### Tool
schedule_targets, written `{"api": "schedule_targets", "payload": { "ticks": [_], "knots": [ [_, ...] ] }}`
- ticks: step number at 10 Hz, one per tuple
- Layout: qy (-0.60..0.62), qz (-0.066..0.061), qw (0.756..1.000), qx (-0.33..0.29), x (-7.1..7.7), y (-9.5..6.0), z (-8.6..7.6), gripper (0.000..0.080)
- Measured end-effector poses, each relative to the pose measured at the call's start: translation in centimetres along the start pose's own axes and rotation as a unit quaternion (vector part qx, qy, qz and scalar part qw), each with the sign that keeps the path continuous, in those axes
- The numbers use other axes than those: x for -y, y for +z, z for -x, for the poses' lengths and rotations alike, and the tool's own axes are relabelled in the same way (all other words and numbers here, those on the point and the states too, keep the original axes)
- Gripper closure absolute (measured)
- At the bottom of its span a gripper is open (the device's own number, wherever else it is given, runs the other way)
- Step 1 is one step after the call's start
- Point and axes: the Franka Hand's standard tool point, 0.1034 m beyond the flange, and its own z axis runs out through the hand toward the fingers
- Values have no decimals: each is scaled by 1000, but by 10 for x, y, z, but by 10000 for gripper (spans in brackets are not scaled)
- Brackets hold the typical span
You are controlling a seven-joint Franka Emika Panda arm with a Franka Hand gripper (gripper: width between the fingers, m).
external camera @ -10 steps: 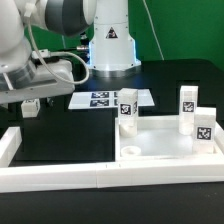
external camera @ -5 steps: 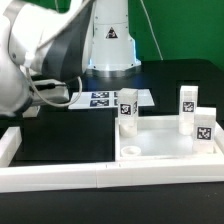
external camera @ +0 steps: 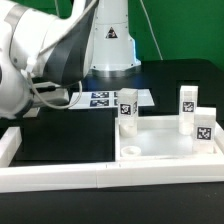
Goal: Assemble square table
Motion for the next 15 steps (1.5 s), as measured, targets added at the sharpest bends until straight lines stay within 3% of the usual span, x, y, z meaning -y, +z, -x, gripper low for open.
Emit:
{"api": "schedule_targets", "payload": {
  "ticks": [2, 4, 8, 9, 10, 11, 12, 15],
  "knots": [
    [2, -5, 1000, -21, 0, 20, 13, 150],
    [5, -5, 1000, -25, 1, 31, 11, 150],
    [5, -6, 1000, -19, 6, 38, 9, 150],
    [5, -6, 1000, -19, 6, 38, 9, 249],
    [5, -6, 1000, -19, 6, 38, 9, 249],
    [5, -6, 1000, -19, 6, 38, 9, 445],
    [5, -6, 1000, -19, 6, 38, 9, 515],
    [5, -6, 1000, -19, 6, 38, 9, 515]
  ]
}}
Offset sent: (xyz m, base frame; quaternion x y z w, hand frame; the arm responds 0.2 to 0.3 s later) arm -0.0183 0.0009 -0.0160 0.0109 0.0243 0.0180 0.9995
